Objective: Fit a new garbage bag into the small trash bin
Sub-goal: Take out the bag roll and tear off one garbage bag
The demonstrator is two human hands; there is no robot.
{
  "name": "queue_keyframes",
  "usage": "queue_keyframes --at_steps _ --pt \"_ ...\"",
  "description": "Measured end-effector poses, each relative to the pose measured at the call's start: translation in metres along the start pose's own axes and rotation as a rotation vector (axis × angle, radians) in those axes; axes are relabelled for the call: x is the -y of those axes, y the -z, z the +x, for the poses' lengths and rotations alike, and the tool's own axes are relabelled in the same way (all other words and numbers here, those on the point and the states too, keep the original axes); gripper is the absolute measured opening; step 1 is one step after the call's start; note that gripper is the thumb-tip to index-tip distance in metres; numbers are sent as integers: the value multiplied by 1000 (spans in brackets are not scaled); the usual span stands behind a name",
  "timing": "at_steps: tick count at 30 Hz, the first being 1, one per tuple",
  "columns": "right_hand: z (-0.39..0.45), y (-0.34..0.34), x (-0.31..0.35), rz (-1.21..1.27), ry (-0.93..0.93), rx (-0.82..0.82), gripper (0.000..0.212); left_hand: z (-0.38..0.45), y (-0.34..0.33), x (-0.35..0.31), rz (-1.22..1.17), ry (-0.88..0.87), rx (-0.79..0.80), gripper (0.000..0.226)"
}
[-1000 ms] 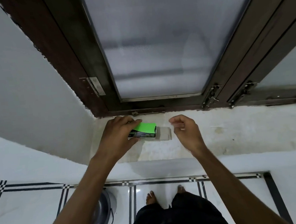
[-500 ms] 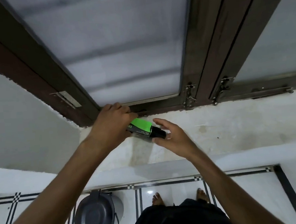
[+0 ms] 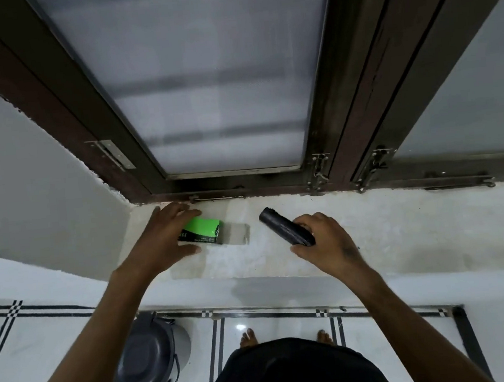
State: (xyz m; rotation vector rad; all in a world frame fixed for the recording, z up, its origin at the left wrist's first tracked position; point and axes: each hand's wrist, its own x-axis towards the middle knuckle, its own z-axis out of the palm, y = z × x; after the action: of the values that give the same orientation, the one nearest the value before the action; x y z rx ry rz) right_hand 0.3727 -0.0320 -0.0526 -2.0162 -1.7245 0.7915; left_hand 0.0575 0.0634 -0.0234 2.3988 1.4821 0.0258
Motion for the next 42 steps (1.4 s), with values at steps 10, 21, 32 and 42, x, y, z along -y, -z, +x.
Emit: queue_keyframes --at_steps 10,21,32,42 --pt "3 -5 14 195 -93 -27 28 -28 -24 -122 -911 308 75 17" --pt "-4 10 13 633 -140 35 8 9 -49 -175 -1537 575 181 53" --pt "-22 87 -27 1092 -272 -340 20 38 -43 -191 -1943 680 374 36" --pt "-45 142 -138 905 -578 -726 22 52 -70 -211 -1781 688 411 41"
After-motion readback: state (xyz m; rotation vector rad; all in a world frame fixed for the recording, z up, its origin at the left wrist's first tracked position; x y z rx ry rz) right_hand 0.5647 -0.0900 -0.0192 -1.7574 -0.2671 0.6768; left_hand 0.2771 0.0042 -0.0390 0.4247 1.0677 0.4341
